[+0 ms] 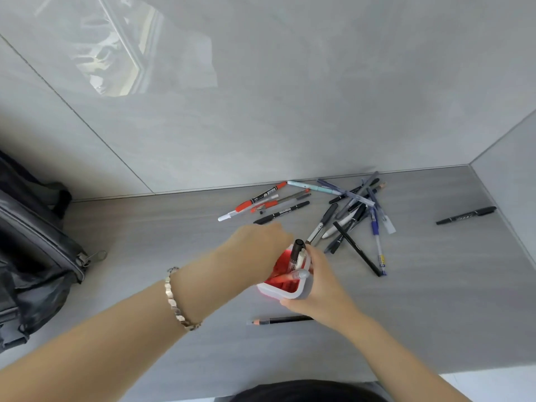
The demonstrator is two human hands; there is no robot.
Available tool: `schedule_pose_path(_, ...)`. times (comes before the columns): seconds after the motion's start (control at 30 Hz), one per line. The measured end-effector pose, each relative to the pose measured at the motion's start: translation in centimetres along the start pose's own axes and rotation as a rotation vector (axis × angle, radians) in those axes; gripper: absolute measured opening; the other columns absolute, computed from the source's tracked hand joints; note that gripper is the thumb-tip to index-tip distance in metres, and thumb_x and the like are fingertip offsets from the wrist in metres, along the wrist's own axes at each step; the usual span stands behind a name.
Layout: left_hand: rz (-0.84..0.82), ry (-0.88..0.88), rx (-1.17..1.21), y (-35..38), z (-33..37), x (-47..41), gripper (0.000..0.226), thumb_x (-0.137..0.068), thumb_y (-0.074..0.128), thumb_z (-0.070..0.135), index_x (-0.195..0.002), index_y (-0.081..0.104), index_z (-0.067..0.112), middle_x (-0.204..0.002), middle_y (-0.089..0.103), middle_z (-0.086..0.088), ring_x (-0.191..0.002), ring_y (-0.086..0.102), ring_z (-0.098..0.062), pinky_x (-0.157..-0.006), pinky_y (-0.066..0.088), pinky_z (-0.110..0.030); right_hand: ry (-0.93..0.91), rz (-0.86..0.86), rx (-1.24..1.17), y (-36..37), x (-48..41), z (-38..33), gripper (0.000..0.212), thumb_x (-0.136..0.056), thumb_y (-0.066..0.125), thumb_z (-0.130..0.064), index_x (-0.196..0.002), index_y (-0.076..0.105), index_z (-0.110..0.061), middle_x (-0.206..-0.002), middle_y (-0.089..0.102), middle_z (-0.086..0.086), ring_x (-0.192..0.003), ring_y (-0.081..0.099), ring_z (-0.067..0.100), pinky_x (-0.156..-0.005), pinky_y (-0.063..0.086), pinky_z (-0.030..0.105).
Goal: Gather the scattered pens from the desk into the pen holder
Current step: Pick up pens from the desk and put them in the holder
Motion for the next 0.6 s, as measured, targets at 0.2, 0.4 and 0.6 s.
schedule_pose_path(0.2,0.476,-0.166,0.760,2.0,-1.5,1.8,0.024,-0.083,0.057,0.006,-0.100,0.061,0.021,-0.108,0.058,0.004,-0.077,0.058,-0.002,-0.061,0.041,-0.011,0.014,0.037,-0.055,0.1,0.4,0.8,0.077,-0.054,0.084,-0.020,-0.114,0.041,-0.040,-0.117,0.052,-0.005,-0.109,0.056,0.009,-0.094,0.052,0.039)
schedule_pose_path(0.4,0.749,-0.294,0.959,7.2,-1.9,4.6,0.036,-0.084,0.057,0.005,-0.080,0.052,0.040,-0.090,0.054,0.018,-0.080,0.053,0.008,-0.063,0.039,-0.002,0.060,0.148,-0.100,-2.5,2.8,0.7,0.084,-0.051,0.088,-0.015,-0.120,0.044,-0.030,-0.118,0.057,-0.009,-0.105,0.055,-0.004,-0.085,0.049,0.012)
schedule_pose_path(0.6,0.103,-0.177,0.547,14.8,-1.1,3.5,0.030,-0.081,0.063,0.035,-0.107,0.057,0.022,-0.101,0.050,0.011,-0.099,0.049,-0.011,-0.075,0.039,-0.018,0.111,0.359,-0.088,-8.3,5.9,1.0,0.090,-0.045,0.091,-0.022,-0.121,0.045,-0.031,-0.115,0.060,-0.008,-0.101,0.059,0.001,-0.073,0.048,0.010)
Point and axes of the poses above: each hand's wrist, its own x-axis away from the middle knuckle, its own y-axis out of the palm, z = x × y, the point moved 1 cm from there along -x, towards the middle knuckle
